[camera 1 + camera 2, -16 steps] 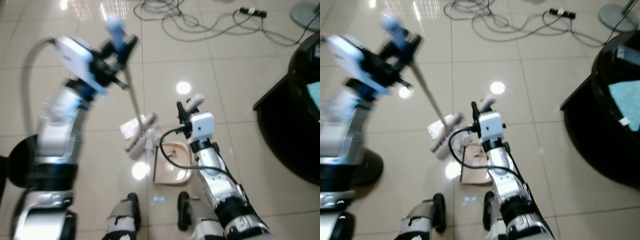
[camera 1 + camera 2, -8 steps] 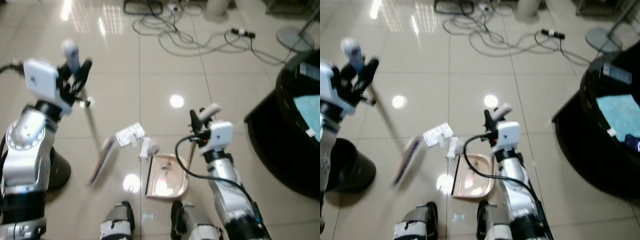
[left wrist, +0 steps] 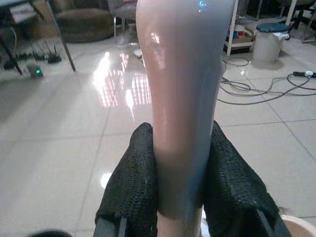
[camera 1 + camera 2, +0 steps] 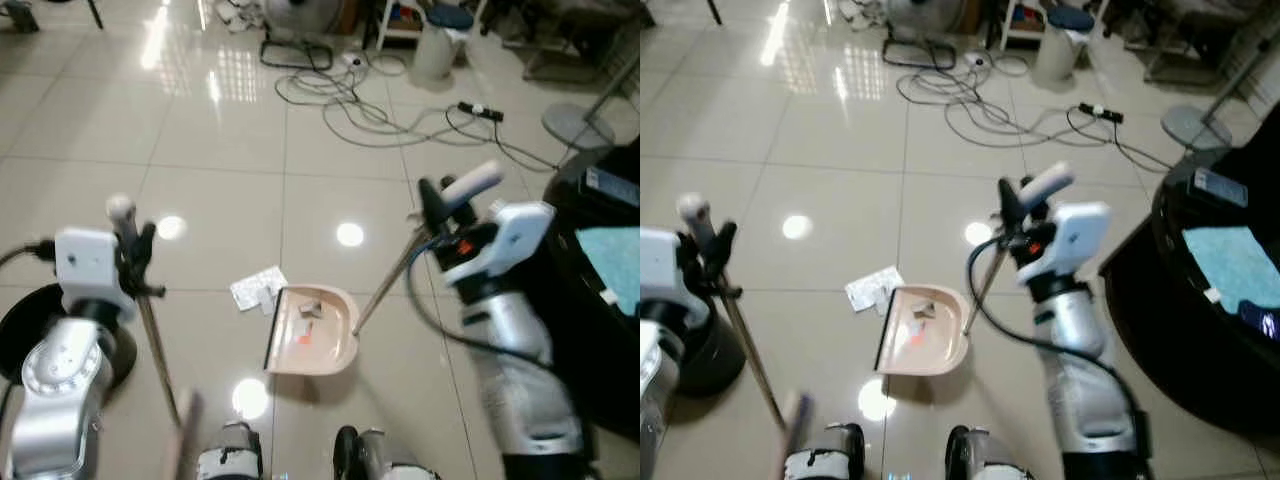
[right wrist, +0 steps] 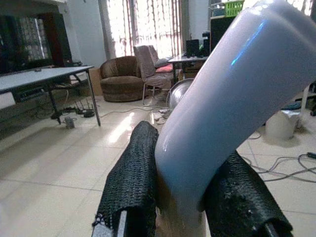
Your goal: Sweep floor
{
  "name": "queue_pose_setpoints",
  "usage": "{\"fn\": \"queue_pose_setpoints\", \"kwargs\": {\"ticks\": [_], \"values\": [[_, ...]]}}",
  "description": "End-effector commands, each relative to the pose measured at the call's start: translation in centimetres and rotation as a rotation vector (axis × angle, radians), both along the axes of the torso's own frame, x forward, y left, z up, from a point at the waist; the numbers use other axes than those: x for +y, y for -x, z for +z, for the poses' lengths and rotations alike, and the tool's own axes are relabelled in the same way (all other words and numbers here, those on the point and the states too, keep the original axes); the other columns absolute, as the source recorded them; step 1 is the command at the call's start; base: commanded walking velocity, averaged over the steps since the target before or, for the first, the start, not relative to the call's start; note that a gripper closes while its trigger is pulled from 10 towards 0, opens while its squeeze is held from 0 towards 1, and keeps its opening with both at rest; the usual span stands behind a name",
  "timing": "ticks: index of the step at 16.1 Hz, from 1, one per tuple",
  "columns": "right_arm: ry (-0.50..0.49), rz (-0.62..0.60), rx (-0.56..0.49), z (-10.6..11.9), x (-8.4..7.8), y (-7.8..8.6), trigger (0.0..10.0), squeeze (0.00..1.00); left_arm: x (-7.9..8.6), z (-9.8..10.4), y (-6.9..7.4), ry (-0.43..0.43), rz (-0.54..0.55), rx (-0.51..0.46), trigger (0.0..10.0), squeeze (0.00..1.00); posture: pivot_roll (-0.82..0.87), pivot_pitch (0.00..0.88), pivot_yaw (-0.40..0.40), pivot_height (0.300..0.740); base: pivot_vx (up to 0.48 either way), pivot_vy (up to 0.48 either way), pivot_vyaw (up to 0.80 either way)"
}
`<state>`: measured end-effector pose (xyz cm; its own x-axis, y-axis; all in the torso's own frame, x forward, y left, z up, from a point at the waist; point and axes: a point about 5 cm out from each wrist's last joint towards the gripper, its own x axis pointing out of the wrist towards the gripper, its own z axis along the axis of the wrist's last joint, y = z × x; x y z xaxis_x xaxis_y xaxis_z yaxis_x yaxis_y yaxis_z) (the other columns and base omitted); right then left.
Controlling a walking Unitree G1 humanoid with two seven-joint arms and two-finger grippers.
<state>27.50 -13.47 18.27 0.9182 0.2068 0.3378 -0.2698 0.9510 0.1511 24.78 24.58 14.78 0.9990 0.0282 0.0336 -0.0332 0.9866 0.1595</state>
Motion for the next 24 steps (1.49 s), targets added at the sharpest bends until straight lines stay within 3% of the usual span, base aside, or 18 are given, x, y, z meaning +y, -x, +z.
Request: {"fn": "queue_pose_setpoints", "kwargs": {"ticks": [1,4,8,12,17,21,24], "values": [[-0.039,-0.010,0.005,1.8,-0.6,0.0,10.0,0.00,-1.3,0.5,0.4,0.022,-0.029,-0.017,10.0,0.00,0.14,0.110,-0.080,0.740,0.000,0.000,0.00],[-0.047,-0.054,-0.038,4.8,-0.8,-0.7,10.0,0.00,-3.8,0.1,0.2,0.015,-0.129,0.004,10.0,0.00,0.13,0.107,-0.070,0.740,0.000,0.000,0.53],[-0.054,-0.027,-0.043,6.3,-0.2,-0.9,10.0,0.00,-4.5,0.2,1.3,0.019,-0.156,0.013,10.0,0.00,0.15,0.096,-0.068,0.740,0.000,0.000,0.80],[-0.055,-0.016,-0.048,7.3,-0.5,-1.3,10.0,0.00,-5.0,0.1,0.8,-0.019,-0.185,0.019,10.0,0.00,0.16,0.089,-0.064,0.740,0.000,0.000,0.80],[-0.150,0.004,-0.094,9.6,-1.8,-1.1,10.0,0.00,-4.8,0.0,0.6,-0.031,-0.184,0.021,10.0,0.00,0.15,0.080,-0.057,0.740,0.000,0.000,0.79],[-0.162,0.033,-0.119,10.9,-2.1,-1.4,10.0,0.00,-4.7,0.3,0.3,-0.049,-0.185,0.015,10.0,0.00,0.16,0.078,-0.061,0.740,0.000,0.204,0.79],[-0.172,0.046,-0.103,11.1,-2.1,-1.6,10.0,0.00,-4.9,0.8,-0.4,-0.067,-0.201,-0.004,10.0,0.00,0.16,0.077,-0.057,0.740,0.000,0.285,0.00]]}}
